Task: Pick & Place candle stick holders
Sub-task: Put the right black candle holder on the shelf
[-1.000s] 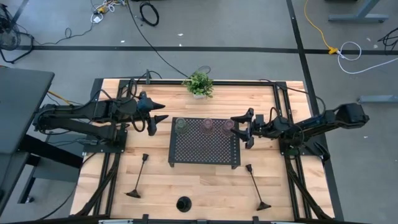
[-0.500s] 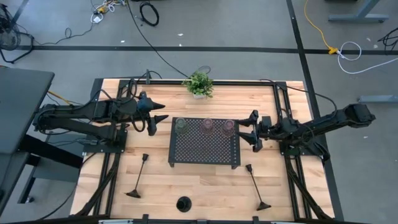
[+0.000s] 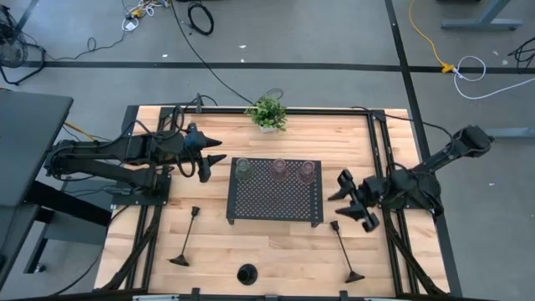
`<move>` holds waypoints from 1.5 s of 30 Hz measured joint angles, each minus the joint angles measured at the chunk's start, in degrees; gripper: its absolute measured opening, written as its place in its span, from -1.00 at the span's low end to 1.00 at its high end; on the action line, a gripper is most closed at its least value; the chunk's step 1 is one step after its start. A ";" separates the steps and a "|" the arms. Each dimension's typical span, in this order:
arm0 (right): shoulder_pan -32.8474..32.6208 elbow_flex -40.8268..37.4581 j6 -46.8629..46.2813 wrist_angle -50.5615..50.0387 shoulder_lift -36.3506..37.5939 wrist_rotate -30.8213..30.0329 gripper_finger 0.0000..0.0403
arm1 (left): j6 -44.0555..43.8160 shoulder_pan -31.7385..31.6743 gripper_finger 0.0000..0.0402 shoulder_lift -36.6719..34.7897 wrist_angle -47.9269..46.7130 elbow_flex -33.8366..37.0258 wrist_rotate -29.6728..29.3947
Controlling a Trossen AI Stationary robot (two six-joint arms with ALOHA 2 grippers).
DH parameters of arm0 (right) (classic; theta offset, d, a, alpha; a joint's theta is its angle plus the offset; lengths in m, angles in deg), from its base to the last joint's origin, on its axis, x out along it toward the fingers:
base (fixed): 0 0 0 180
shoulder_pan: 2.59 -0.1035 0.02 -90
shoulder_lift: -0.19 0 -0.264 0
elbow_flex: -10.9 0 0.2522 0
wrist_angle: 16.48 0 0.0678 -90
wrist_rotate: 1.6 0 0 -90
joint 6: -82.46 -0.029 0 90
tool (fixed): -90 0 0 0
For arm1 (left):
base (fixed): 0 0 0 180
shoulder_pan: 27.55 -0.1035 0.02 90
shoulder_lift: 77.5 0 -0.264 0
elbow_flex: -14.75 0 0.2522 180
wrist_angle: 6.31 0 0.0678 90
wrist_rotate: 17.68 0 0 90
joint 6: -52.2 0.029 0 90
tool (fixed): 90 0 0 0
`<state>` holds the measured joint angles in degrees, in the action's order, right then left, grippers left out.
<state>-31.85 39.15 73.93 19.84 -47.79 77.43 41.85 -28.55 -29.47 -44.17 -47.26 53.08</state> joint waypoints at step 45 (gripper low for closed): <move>-12.95 29.91 -96.87 -81.68 -28.57 19.39 -0.60 | -0.24 0.00 0.12 0.00 -0.19 -0.02 -0.01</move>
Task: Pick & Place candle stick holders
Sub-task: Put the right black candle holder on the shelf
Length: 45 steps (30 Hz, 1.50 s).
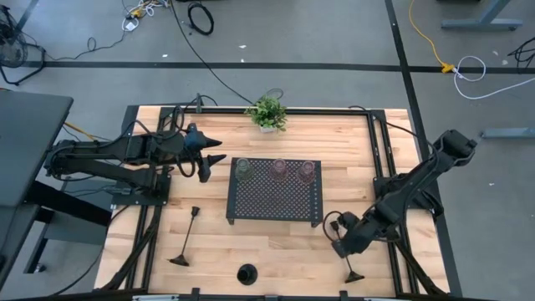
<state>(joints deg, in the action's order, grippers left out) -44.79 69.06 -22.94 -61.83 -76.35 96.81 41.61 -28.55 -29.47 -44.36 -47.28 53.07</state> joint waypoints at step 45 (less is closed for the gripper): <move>3.54 -0.07 -1.18 -7.57 -8.63 -7.49 -0.60 | -0.15 0.00 0.12 0.00 -1.36 0.00 -0.02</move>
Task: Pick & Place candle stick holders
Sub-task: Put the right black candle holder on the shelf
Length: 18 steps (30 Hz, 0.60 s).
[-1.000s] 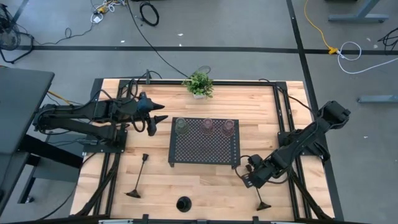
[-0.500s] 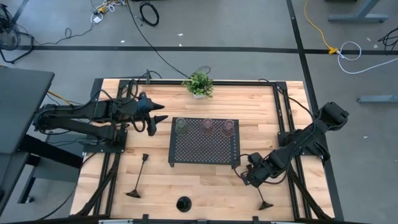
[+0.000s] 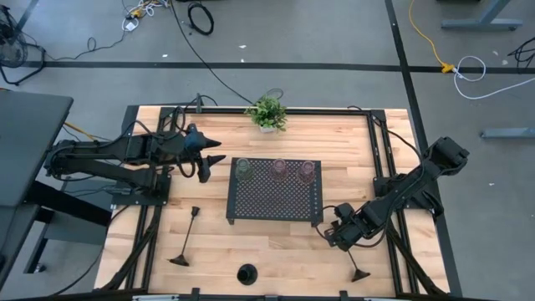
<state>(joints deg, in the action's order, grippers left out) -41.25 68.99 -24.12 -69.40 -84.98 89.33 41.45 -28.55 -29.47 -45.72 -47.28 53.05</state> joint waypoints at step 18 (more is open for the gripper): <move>0.00 0.37 2.82 3.34 -8.63 3.48 -0.64 | -0.02 0.00 0.12 0.00 -0.13 0.00 0.00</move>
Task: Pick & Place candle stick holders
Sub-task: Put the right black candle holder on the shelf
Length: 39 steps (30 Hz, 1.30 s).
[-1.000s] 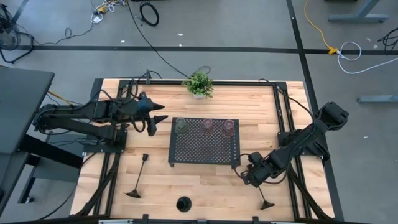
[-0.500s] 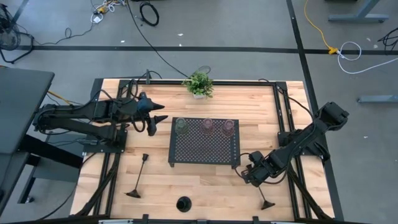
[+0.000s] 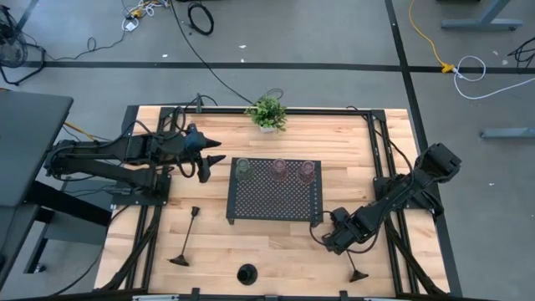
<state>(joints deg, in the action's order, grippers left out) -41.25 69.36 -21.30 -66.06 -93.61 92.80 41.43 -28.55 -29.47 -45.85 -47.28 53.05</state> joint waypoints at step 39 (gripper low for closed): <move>-1.38 -0.48 4.10 -21.12 28.78 -31.01 -0.99 | -0.61 0.00 0.12 -0.02 -0.70 0.00 0.00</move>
<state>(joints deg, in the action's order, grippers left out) -42.63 68.88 -17.20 -87.18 -64.84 61.79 40.82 -28.55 -29.49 -46.55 -47.28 53.05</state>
